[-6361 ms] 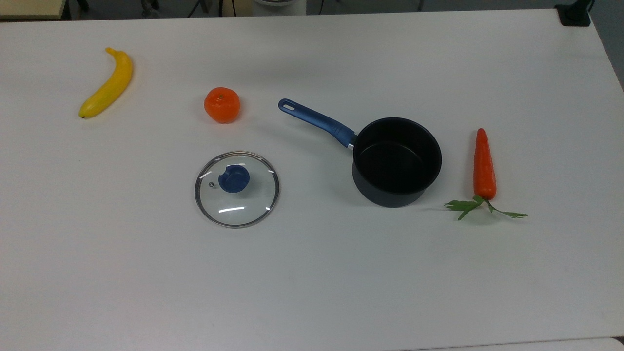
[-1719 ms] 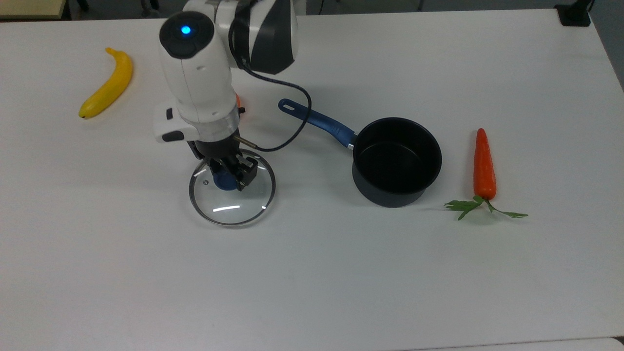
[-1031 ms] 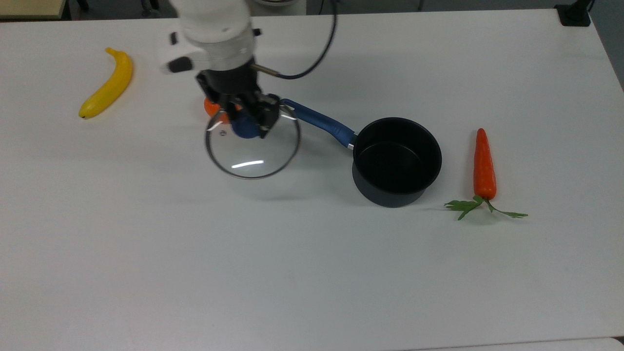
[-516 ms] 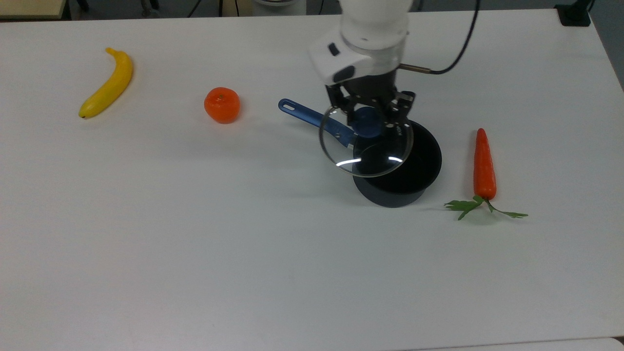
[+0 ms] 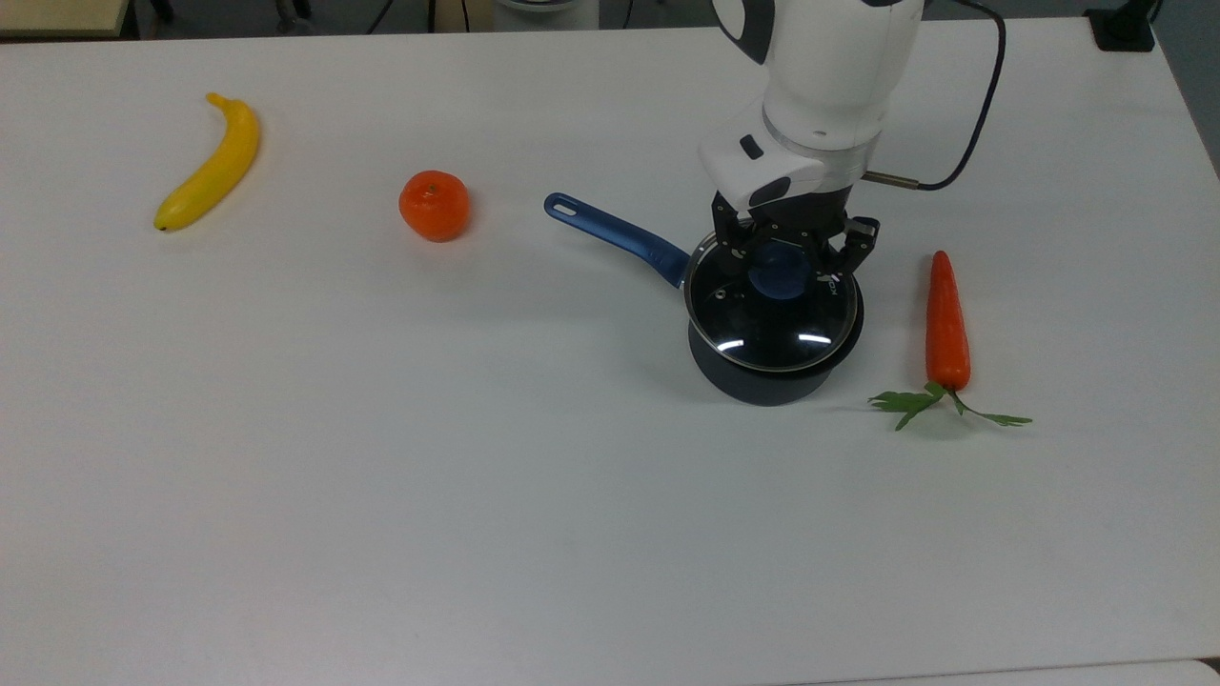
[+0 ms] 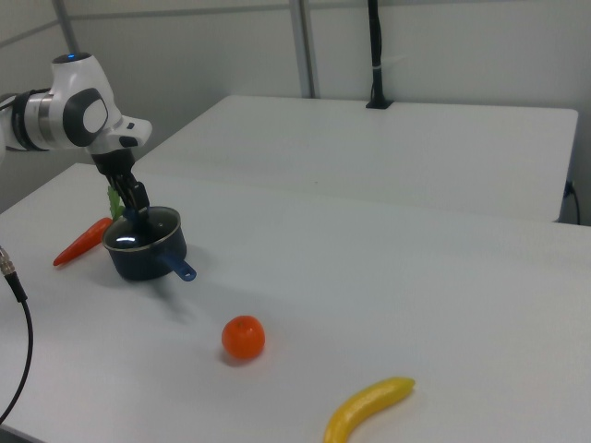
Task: Close lid
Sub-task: 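Open the gripper and raise it away from the lidded saucepan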
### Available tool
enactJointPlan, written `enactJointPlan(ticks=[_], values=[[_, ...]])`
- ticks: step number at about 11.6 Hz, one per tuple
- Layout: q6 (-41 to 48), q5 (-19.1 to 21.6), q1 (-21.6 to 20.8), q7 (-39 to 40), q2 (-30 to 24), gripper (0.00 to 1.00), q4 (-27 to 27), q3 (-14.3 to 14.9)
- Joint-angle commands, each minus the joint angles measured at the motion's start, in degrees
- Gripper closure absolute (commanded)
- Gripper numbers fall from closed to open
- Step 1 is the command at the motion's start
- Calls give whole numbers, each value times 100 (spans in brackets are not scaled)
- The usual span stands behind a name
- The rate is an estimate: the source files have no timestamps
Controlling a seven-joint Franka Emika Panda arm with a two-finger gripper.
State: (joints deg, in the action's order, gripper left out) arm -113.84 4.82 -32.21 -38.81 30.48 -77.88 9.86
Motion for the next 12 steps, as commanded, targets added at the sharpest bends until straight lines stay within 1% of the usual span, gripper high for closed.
enactJointPlan(ticks=[1, 3, 4, 6, 7, 9, 10, 11, 12], values=[[-296, -104, -110, -258, 133, 64, 124, 130], [-306, -148, -110, -337, 169, 61, 133, 95], [-306, -148, -110, -346, 177, 55, 133, 95], [-288, -139, -110, -346, 160, 0, 115, 86], [-244, -139, -49, -337, 99, 0, 106, 86], [-113, -130, 266, -128, -339, 0, -24, 60], [166, -130, 546, 283, -628, 0, -113, -36], [491, -139, 976, 765, -936, 0, -270, -228], [790, -130, 1363, 1196, -1287, 0, -489, -334]])
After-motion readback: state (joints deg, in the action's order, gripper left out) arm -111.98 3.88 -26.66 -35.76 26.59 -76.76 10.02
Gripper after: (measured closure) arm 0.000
